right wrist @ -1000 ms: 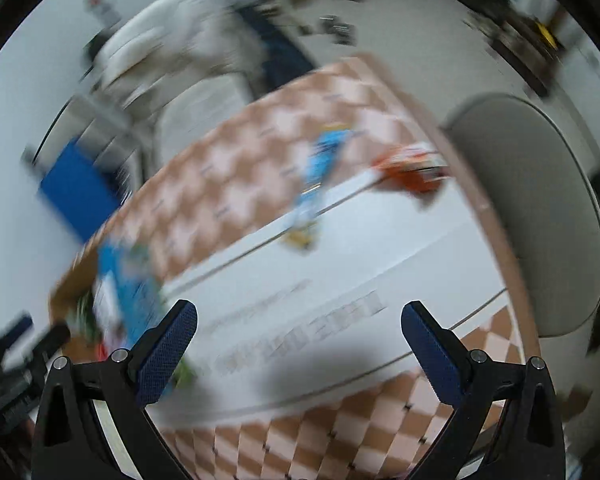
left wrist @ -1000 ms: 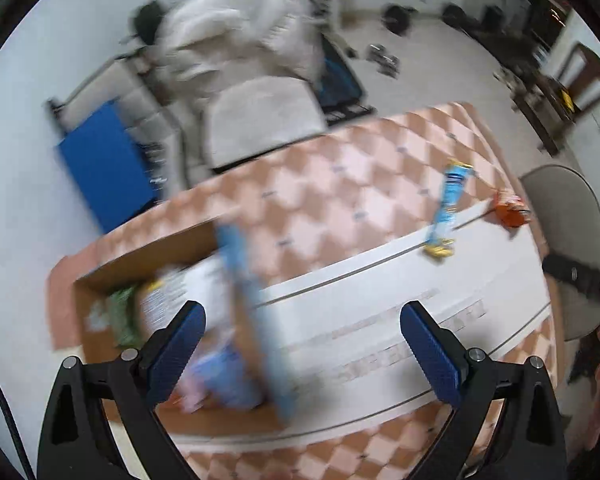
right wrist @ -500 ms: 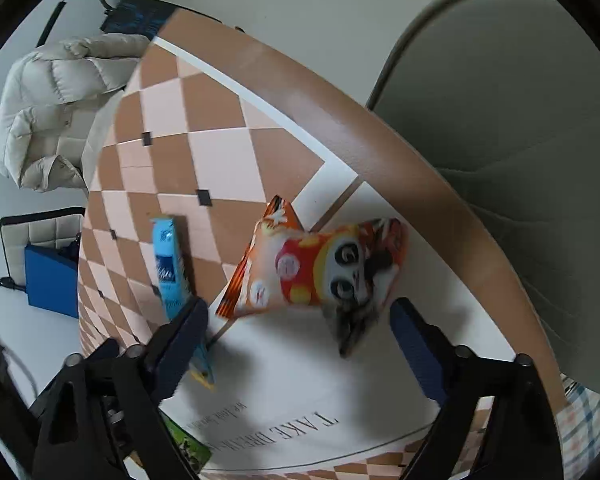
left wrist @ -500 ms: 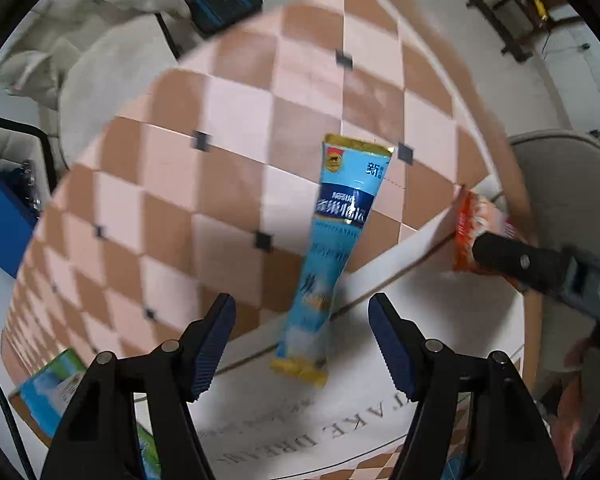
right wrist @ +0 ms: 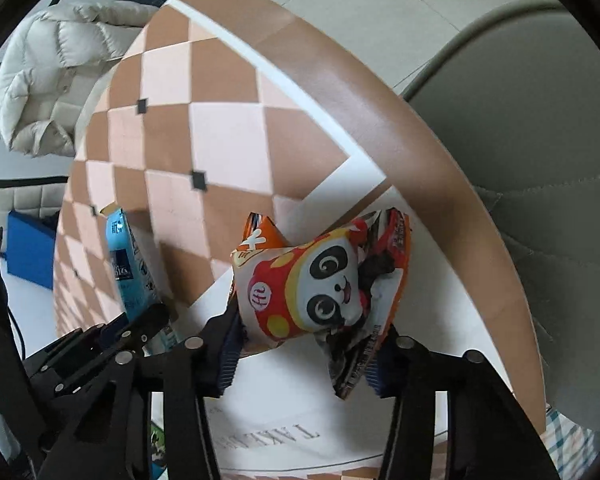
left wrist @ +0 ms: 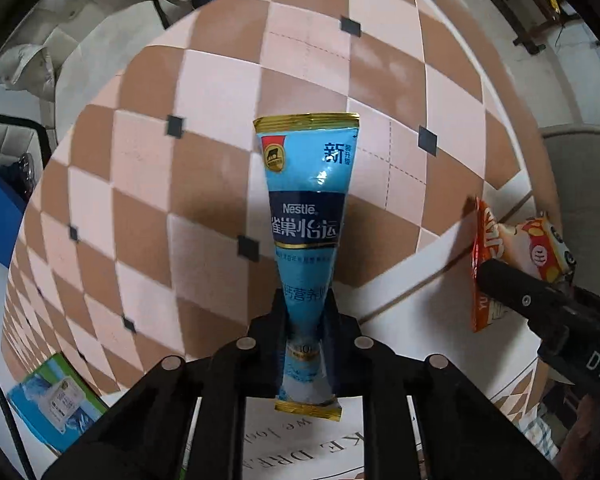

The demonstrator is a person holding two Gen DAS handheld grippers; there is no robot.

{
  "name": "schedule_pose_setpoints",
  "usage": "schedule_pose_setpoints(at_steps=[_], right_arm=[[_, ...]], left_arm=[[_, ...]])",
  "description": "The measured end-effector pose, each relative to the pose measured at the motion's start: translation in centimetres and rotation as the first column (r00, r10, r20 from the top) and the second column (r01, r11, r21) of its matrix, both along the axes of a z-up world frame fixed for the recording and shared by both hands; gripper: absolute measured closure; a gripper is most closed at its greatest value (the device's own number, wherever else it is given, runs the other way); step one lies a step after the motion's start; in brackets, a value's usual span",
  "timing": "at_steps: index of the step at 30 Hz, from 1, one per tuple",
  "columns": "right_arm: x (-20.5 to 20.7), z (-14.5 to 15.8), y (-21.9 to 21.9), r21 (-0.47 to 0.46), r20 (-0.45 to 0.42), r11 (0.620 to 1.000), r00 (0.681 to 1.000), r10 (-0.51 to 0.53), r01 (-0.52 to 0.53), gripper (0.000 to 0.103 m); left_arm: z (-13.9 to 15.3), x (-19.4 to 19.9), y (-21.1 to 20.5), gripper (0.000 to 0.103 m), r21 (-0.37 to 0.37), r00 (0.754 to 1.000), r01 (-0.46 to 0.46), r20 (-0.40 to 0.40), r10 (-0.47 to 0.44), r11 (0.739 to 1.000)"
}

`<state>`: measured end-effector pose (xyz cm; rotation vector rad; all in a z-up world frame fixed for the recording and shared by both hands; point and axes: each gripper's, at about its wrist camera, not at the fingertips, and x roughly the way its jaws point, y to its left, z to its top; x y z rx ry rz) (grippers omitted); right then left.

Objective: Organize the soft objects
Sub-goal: 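Grasp the blue tube snack with the left tool while the right tool grasps the orange panda bag, then lower both snacks into the box and open both tools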

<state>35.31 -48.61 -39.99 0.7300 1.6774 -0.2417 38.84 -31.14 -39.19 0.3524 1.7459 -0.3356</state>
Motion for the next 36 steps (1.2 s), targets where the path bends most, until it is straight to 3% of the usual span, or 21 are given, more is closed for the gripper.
schedule_pose_setpoints(at_steps=[8,14,15,20,24,31,35,36], right_arm=[[-1.7,5.0,3.2,0.021,0.103,0.998,0.993,0.059,-0.062,0.053],[-4.1,10.6,9.9,0.056,0.209,0.985,0.966,0.151,-0.166,0.053],[-4.5,11.4,11.2,0.067,0.224,0.981,0.961,0.163,-0.182,0.053],[-7.0,15.3,19.1,0.107,0.289,0.953,0.926,0.242,-0.282,0.053],[-8.4,17.4,25.9,0.118,0.318,0.921,0.893,0.32,-0.372,0.053],[-9.2,18.6,40.3,0.055,0.32,0.824,0.792,0.52,-0.563,0.053],[-9.0,17.9,47.2,-0.074,0.252,0.708,0.674,0.694,-0.702,0.053],[-9.0,17.5,48.8,-0.106,0.222,0.662,0.631,0.743,-0.742,0.053]], left_arm=[[5.6,-3.7,4.4,0.09,-0.113,0.996,-0.071,0.053,0.077,0.991],[11.5,-7.6,11.5,0.09,-0.204,0.978,-0.145,0.117,0.171,0.968],[12.2,-6.9,12.2,0.09,-0.209,0.975,-0.157,0.123,0.185,0.965],[16.2,-9.9,21.9,0.09,-0.222,0.952,-0.223,0.161,0.262,0.949],[17.7,-11.9,29.3,0.09,-0.195,0.926,-0.293,0.184,0.329,0.936],[18.4,-14.6,43.7,0.09,-0.115,0.871,-0.429,0.208,0.444,0.896],[17.2,-15.3,48.5,0.09,-0.064,0.862,-0.461,0.203,0.464,0.885],[16.6,-15.4,49.5,0.09,-0.051,0.86,-0.47,0.197,0.47,0.881]])
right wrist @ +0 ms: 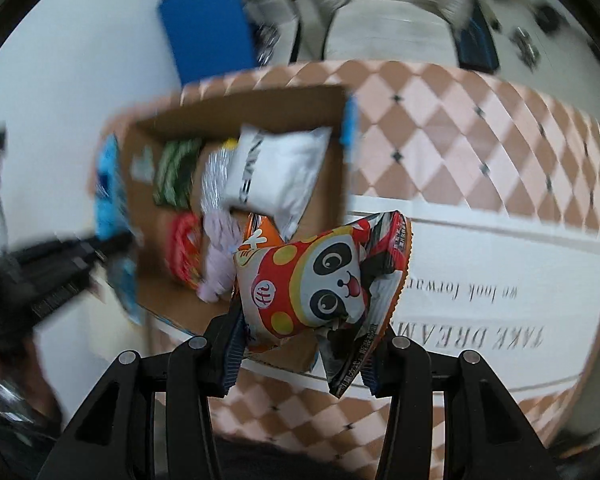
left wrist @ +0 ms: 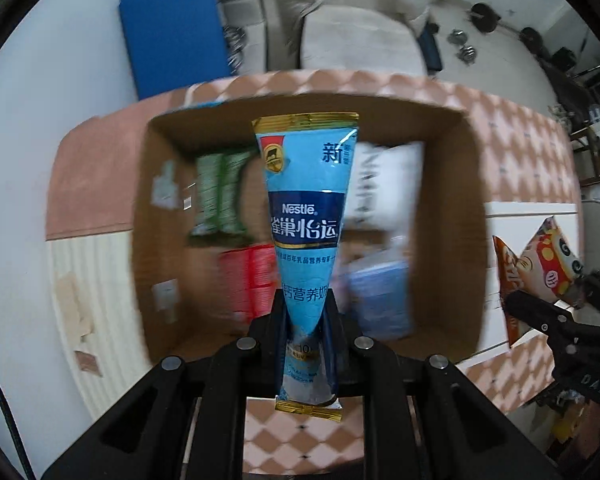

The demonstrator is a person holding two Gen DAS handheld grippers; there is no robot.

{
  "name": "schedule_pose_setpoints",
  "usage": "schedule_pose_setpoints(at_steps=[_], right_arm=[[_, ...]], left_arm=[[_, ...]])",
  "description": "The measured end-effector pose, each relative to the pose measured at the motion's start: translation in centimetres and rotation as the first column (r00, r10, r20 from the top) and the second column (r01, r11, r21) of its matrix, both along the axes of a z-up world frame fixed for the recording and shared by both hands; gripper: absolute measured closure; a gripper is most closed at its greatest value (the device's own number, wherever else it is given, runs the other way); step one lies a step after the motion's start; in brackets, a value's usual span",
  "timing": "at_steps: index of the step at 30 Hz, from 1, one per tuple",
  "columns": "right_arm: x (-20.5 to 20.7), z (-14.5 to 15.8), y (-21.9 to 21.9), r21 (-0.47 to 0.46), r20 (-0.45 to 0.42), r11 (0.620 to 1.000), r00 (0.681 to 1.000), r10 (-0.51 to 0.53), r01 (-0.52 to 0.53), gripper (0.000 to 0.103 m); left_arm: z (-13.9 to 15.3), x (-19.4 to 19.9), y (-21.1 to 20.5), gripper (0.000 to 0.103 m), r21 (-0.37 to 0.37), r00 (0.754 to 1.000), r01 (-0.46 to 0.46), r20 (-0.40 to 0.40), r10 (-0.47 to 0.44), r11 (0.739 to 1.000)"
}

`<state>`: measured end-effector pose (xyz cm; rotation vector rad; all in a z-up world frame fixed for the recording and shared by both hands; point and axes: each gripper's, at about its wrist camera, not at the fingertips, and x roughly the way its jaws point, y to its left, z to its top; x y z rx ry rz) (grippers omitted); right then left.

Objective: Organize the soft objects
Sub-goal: 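Lower both snacks into the box and open both tools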

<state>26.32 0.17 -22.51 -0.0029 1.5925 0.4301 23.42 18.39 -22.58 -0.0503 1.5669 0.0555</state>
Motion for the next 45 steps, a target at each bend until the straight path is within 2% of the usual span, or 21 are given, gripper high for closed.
schedule_pose_setpoints(at_steps=[2,4,7,11,13,14,16,17,20,21,24,29,34,38,42,44,45], right_arm=[[-0.1,-1.0,2.7,-0.102,0.008,0.99,0.995,0.101,-0.099,0.053],[-0.3,-2.1,5.2,-0.21,0.012,0.958,0.979,0.201,-0.194,0.053],[-0.4,-3.5,7.1,-0.299,0.0,0.913,0.957,0.291,-0.277,0.053],[-0.3,-5.3,8.2,-0.357,-0.017,0.876,0.939,0.342,-0.325,0.053],[-0.1,-6.1,8.6,-0.376,-0.032,0.863,0.936,0.352,-0.338,0.053],[-0.1,-6.5,8.7,-0.381,-0.035,0.861,0.936,0.35,-0.336,0.053],[0.0,-7.5,9.0,-0.397,-0.063,0.847,0.931,0.359,-0.353,0.052],[0.0,-8.1,9.2,-0.398,-0.086,0.844,0.93,0.356,-0.36,0.051],[0.1,-9.2,9.3,-0.375,-0.124,0.856,0.934,0.335,-0.356,0.042],[0.1,-9.2,9.1,-0.374,-0.121,0.859,0.937,0.328,-0.349,0.035],[0.4,-8.9,8.3,-0.341,-0.116,0.888,0.951,0.286,-0.308,0.035],[0.6,-7.2,6.9,-0.286,-0.09,0.931,0.973,0.211,-0.228,0.035],[0.6,-4.9,4.9,-0.2,-0.046,0.975,0.995,0.086,-0.094,0.032],[-0.9,-3.7,5.2,-0.171,0.001,0.985,1.0,0.018,-0.018,0.031],[-2.3,-3.8,5.3,-0.159,0.045,0.987,0.999,-0.029,0.036,0.031],[-2.9,-3.7,5.3,-0.16,0.066,0.985,0.997,-0.049,0.059,0.029],[-3.1,-3.6,5.3,-0.16,0.076,0.984,0.995,-0.06,0.071,0.024]], left_arm=[[-0.9,-0.1,1.4,0.09,0.016,1.0,-0.007,-0.022,0.007,1.0],[-1.8,-0.3,3.0,0.09,0.026,0.999,-0.014,-0.042,0.015,1.0],[-4.0,-0.2,5.1,0.09,0.04,0.995,-0.031,-0.09,0.034,0.999],[-6.7,0.2,6.7,0.09,0.067,0.99,-0.032,-0.135,0.041,0.997],[-7.7,0.3,7.4,0.086,0.075,0.986,-0.026,-0.16,0.038,0.997],[-8.3,0.4,7.5,0.086,0.071,0.983,-0.027,-0.178,0.039,0.997],[-9.1,0.3,8.0,0.079,0.053,0.972,-0.061,-0.225,0.071,0.997],[-9.3,0.3,8.5,0.077,0.021,0.967,-0.094,-0.235,0.096,0.995],[-9.1,0.1,9.0,0.072,0.002,0.966,-0.114,-0.231,0.112,0.993],[-8.9,0.0,9.1,0.07,0.002,0.968,-0.117,-0.224,0.114,0.993],[-8.0,-0.2,9.5,0.065,-0.011,0.971,-0.134,-0.204,0.128,0.991],[-5.8,-0.9,9.5,0.064,-0.03,0.98,-0.149,-0.139,0.143,0.988],[-3.2,-2.3,8.4,0.064,-0.063,0.986,-0.162,-0.057,0.159,0.985],[-1.7,-4.1,6.8,0.064,-0.058,0.987,-0.159,0.018,0.16,0.986],[-0.7,-5.2,5.7,0.064,-0.031,0.984,-0.159,0.075,0.161,0.987],[-0.2,-5.6,5.4,0.049,-0.006,0.981,-0.16,0.113,0.16,0.987],[0.0,-5.7,5.2,0.032,0.005,0.979,-0.162,0.127,0.16,0.987]])
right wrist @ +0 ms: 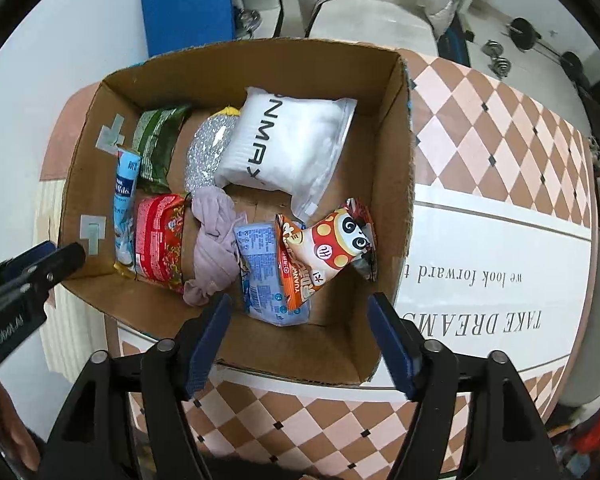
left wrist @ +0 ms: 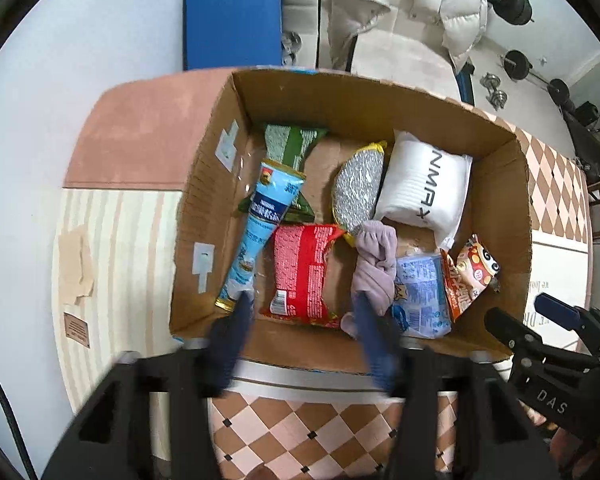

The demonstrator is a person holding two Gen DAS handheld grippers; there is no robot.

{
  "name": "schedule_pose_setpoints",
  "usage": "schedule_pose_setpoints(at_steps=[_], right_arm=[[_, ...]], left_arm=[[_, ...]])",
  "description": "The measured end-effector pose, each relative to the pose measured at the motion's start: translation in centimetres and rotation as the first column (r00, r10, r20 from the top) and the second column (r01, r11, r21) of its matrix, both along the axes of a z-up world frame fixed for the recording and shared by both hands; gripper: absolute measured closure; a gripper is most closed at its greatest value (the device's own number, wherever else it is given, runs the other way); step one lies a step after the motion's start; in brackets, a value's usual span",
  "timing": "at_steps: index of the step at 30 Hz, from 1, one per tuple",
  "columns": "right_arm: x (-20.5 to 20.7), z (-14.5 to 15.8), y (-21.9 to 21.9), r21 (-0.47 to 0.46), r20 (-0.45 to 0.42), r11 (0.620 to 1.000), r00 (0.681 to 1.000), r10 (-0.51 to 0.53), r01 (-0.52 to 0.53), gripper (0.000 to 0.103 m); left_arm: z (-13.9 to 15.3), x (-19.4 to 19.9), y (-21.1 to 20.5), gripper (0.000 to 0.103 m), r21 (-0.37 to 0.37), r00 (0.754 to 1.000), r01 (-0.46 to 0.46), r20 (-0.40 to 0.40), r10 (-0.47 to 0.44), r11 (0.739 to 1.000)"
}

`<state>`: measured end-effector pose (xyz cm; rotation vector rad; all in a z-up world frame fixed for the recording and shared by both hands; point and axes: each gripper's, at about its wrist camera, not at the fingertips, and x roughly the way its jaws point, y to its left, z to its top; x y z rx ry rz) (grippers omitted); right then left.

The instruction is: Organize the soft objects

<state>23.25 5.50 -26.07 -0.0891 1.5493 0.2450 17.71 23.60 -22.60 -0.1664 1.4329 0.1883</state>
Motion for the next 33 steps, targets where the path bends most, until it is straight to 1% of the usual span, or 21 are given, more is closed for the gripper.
schedule_pose_setpoints(at_steps=[1,3,4,5,6,7,9,12,17,21,23,24,25,30,33], right_arm=[[-0.3,0.2,-0.1,-0.004,0.013,1.0,1.0,-0.01,0.01,0.019],[-0.6,0.3,-0.1,-0.015,0.03,1.0,0.999,-0.025,0.026,0.015],[-0.8,0.4,-0.3,-0.019,0.041,0.999,0.999,-0.032,0.033,0.014],[-0.9,0.5,-0.4,-0.021,0.048,0.999,0.998,-0.037,0.038,0.014],[-1.1,0.6,-0.6,-0.027,0.055,0.998,0.997,-0.046,0.048,0.01],[-1.2,0.6,-0.7,-0.025,0.058,0.998,0.997,-0.052,0.053,0.0],[-1.4,0.8,-1.0,-0.016,0.066,0.997,0.995,-0.071,0.072,0.0],[-1.6,1.0,-1.4,-0.026,0.074,0.996,0.994,-0.08,0.082,0.0],[-2.5,2.8,-1.8,-0.022,0.112,0.996,0.99,-0.081,0.084,0.0],[-3.8,5.8,-2.5,0.0,0.162,0.996,0.983,-0.089,0.09,0.0],[-4.8,7.8,-3.0,0.017,0.19,0.996,0.977,-0.094,0.092,0.0],[-5.3,8.8,-3.3,0.028,0.205,0.995,0.974,-0.095,0.092,0.0],[-6.2,10.3,-3.6,0.041,0.225,0.995,0.969,-0.1,0.093,0.0],[-8.9,15.6,-5.1,0.085,0.294,0.992,0.949,-0.116,0.095,0.0],[-10.8,19.1,-5.7,0.097,0.347,0.992,0.931,-0.115,0.086,0.0]], left_arm=[[0.3,-0.2,-0.2,0.018,0.012,1.0,0.001,0.012,-0.001,1.0],[0.4,-0.2,-0.3,0.013,0.021,1.0,0.007,0.022,-0.007,1.0],[0.4,-0.2,-0.4,0.011,0.023,1.0,0.008,0.024,-0.009,1.0],[0.4,-0.3,-0.4,0.01,0.026,1.0,0.01,0.025,-0.011,1.0],[0.4,-0.3,-0.4,0.009,0.031,1.0,0.009,0.029,-0.01,0.999],[0.5,-0.4,-0.4,0.009,0.032,0.999,0.007,0.036,-0.008,0.999],[0.6,-0.4,-0.4,0.009,0.031,0.999,0.006,0.04,-0.007,0.999],[1.1,-0.7,-0.5,0.009,0.038,0.999,0.006,0.052,-0.008,0.999],[3.3,-1.7,-1.2,0.009,0.055,0.995,0.023,0.092,-0.028,0.998],[6.0,-3.2,-1.9,0.009,0.053,0.989,0.028,0.143,-0.035,0.998],[8.1,-4.2,-2.4,0.009,0.048,0.984,0.034,0.172,-0.042,0.998],[8.7,-4.5,-2.5,0.009,0.048,0.982,0.039,0.181,-0.047,0.998],[9.7,-5.1,-2.8,0.009,0.049,0.979,0.042,0.198,-0.051,0.998],[14.7,-7.6,-3.8,0.009,0.061,0.959,0.056,0.276,-0.071,0.997],[16.7,-8.8,-4.3,0.009,0.059,0.95,0.065,0.303,-0.08,0.996]])
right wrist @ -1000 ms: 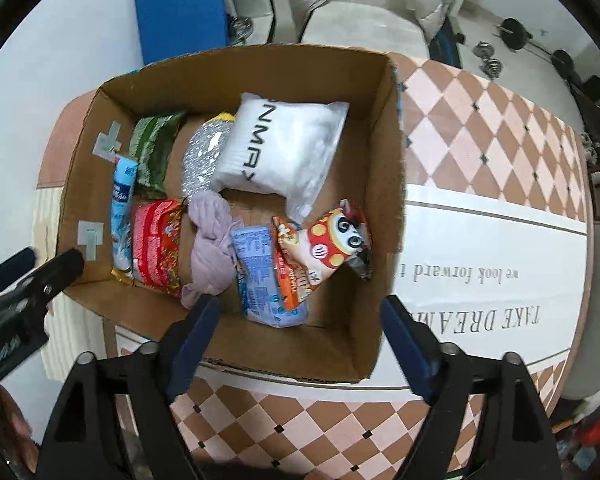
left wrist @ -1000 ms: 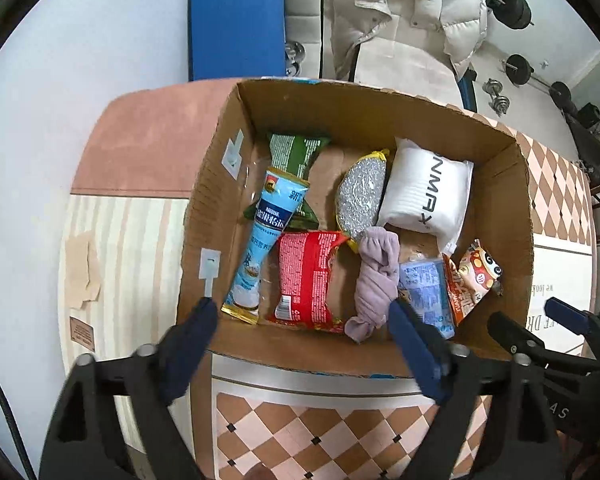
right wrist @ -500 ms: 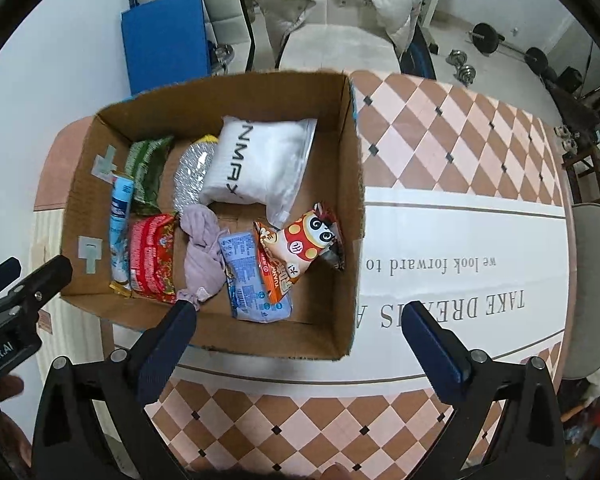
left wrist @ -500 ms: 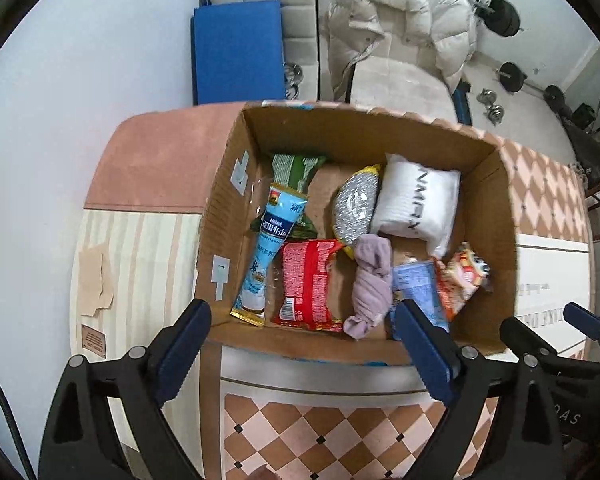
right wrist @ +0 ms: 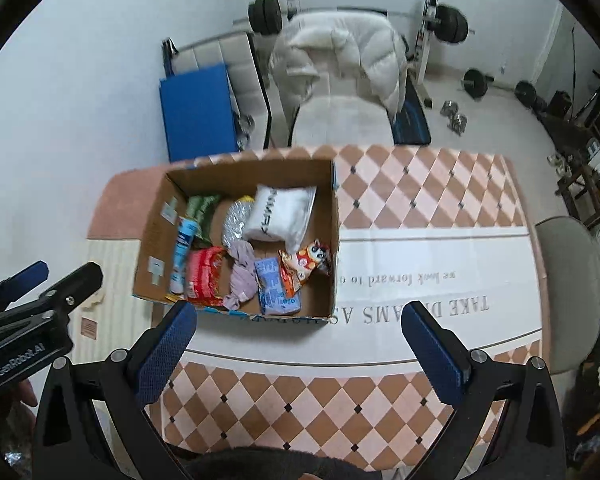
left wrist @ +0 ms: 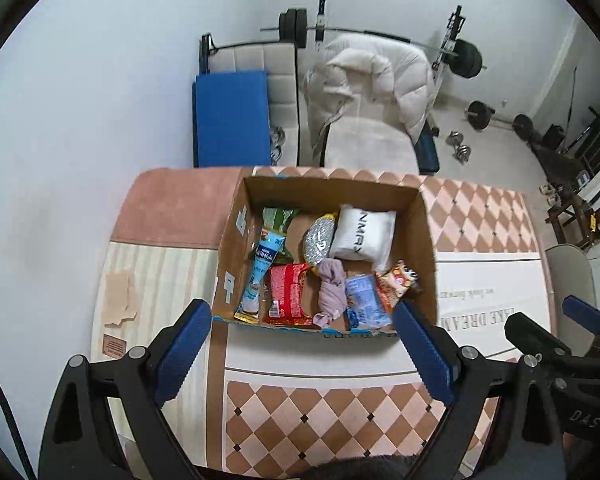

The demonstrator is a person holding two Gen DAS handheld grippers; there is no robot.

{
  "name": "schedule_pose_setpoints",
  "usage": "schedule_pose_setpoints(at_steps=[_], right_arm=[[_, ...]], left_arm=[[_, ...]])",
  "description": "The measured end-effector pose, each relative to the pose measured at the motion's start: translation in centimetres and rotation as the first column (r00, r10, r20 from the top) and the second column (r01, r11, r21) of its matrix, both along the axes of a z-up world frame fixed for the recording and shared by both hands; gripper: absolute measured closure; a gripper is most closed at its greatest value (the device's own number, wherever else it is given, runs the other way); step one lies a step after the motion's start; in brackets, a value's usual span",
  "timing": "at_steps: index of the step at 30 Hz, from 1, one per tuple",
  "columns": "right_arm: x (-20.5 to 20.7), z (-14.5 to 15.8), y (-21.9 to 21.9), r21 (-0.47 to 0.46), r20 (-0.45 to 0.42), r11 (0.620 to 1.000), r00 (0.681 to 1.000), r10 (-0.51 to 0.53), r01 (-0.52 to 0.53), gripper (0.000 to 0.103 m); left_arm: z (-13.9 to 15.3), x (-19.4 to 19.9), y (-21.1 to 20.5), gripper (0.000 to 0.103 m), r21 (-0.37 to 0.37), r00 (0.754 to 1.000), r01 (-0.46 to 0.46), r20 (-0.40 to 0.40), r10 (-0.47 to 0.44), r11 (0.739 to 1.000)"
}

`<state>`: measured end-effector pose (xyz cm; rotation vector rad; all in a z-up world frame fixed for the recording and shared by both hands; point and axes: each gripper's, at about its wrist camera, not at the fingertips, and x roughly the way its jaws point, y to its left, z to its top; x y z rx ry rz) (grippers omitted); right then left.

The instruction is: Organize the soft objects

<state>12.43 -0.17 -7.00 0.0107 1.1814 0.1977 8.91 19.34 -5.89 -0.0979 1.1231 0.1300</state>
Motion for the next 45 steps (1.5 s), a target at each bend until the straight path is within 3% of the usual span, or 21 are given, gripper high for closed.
schedule_pose_setpoints(at_steps=[7,16,27,30,45], right_arm=[[-2.6,5.1,-0.1,0.0,0.086,1.0,0.996,0.026,-0.026,0.0],[-4.9,7.9,-0.6,-0.002,0.124,1.0,0.992,0.024,-0.024,0.0],[-5.0,7.7,-1.5,-0.01,0.112,1.0,0.994,-0.01,0.011,0.0],[-4.9,7.5,-1.6,-0.013,0.114,1.0,0.993,-0.017,0.019,0.0],[-4.3,7.2,-1.2,-0.09,0.139,0.995,0.99,-0.026,0.039,0.0]], left_arm=[[3.7,-2.5,-0.9,0.009,0.009,0.999,0.018,0.048,-0.018,1.0],[6.1,-4.5,-0.4,0.009,0.006,0.998,-0.005,0.067,0.005,1.0],[5.5,-4.6,-0.4,0.009,0.024,0.998,-0.014,0.068,0.012,1.0],[5.3,-4.6,-0.3,0.0,0.023,0.997,-0.018,0.071,0.016,1.0],[5.1,-4.2,0.2,0.0,0.032,0.996,-0.025,0.082,0.023,0.999]])
